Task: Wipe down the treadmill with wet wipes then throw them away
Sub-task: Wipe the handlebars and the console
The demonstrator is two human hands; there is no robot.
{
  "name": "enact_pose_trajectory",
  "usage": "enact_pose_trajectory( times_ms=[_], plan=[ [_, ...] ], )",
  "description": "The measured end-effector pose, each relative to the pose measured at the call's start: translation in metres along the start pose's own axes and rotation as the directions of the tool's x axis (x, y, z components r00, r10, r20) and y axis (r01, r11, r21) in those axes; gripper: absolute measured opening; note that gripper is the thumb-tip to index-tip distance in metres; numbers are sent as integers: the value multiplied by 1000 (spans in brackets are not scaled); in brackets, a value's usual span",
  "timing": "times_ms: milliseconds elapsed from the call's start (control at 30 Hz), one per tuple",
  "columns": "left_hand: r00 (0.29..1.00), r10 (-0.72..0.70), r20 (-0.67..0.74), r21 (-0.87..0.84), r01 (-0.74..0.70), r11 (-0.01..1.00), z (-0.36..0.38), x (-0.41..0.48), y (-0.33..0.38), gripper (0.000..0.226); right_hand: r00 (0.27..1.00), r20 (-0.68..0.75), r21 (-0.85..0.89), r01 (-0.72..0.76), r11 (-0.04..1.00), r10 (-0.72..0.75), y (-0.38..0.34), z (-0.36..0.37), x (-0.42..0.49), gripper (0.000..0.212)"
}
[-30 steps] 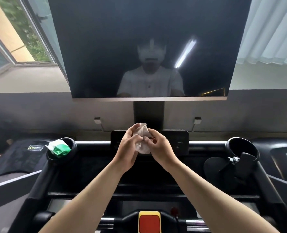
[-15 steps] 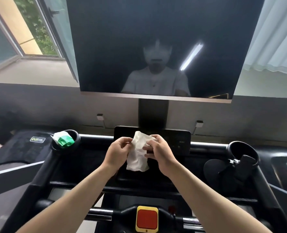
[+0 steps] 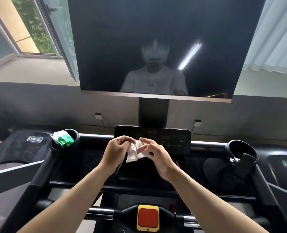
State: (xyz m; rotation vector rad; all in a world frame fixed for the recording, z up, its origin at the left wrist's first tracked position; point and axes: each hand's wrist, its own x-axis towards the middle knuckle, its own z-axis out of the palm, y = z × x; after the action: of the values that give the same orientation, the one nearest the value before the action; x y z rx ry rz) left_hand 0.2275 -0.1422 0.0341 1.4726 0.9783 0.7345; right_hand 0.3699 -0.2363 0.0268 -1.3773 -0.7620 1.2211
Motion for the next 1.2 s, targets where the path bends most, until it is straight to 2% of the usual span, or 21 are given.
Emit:
enact_pose_trajectory(
  times_ms=[67,167,233,267,333,433,500,533,600,700,767,800,833,900,1000,1100,1200],
  plan=[
    [992,7,129,-56,1,998,-6,-3,2,31,999,14,154,-47,987,46,0,-1,1,29],
    [973,41,227,-113,-15,993,-13,-1,4,19,996,-64,-9,-65,998,64,-7,2,3,25],
    [974,77,213,-70,-64,995,-14,3,5,16,994,-51,-68,-101,993,97,-8,4,5,36],
    [976,85,201,-24,-82,996,-13,6,3,23,993,-43,-79,-111,991,108,-6,5,8,37],
    [977,99,191,53,-111,992,-11,10,-2,33,994,-89,-76,-71,995,64,-5,6,10,26],
    [984,99,145,146,-120,982,-6,15,-12,27,976,-218,59,38,998,-25,-8,7,14,17],
    [994,62,93,180,-78,981,-4,20,-17,15,973,-225,133,84,988,-52,-8,9,16,15],
    [996,43,83,176,-57,983,-3,21,-18,11,974,-216,110,95,989,-70,-7,10,16,16],
    [992,52,114,177,-72,982,-1,24,-19,11,966,-217,-61,133,989,-143,-3,14,19,20],
    [967,190,170,299,-235,925,-2,30,-19,25,899,-325,-324,188,927,-295,3,20,29,22],
    [899,397,184,472,-435,766,-6,41,-23,27,787,-445,-459,209,864,-427,4,18,40,17],
    [865,461,200,554,-488,674,-8,48,-24,33,720,-487,-527,209,824,-495,3,16,46,17],
    [861,460,216,618,-485,619,-9,56,-25,43,675,-502,-580,201,790,-540,4,15,52,17],
    [897,356,261,708,-428,561,-13,68,-27,66,675,-474,-634,184,752,-565,5,15,64,21],
    [920,197,339,802,-392,451,-14,80,-35,83,758,-341,-687,202,698,-555,15,28,81,27],
    [904,228,361,786,-427,448,-19,85,-44,92,809,-151,-819,219,530,-568,23,42,87,36],
    [866,336,371,740,-494,456,-26,91,-57,96,805,-125,-863,200,464,-580,23,41,84,41]
  ],
)
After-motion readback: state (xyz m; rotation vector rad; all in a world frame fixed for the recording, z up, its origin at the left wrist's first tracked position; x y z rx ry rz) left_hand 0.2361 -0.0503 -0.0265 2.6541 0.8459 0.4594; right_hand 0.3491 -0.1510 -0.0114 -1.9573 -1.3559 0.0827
